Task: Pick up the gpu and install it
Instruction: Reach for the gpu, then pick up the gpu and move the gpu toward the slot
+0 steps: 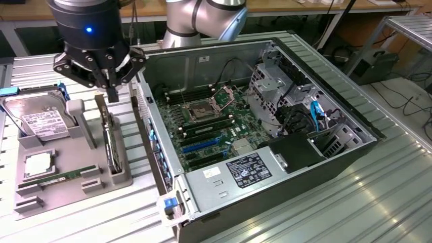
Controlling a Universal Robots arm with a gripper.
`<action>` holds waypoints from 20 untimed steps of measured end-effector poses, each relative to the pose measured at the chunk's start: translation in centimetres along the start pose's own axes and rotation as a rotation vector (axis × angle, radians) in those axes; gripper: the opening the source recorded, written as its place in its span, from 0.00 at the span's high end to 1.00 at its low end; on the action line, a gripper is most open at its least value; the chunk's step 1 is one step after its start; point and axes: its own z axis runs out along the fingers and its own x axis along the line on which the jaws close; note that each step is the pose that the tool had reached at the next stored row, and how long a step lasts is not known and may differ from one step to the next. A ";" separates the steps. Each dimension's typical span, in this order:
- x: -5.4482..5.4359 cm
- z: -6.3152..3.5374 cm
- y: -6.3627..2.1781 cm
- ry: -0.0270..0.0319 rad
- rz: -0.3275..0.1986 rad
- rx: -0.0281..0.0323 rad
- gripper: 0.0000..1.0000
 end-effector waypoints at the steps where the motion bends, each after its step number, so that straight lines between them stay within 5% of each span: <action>1: 0.4 0.09 -0.04 0.0000 0.000 0.0002 0.89; 20: 0.9 0.17 -0.10 0.0000 0.000 0.0001 0.89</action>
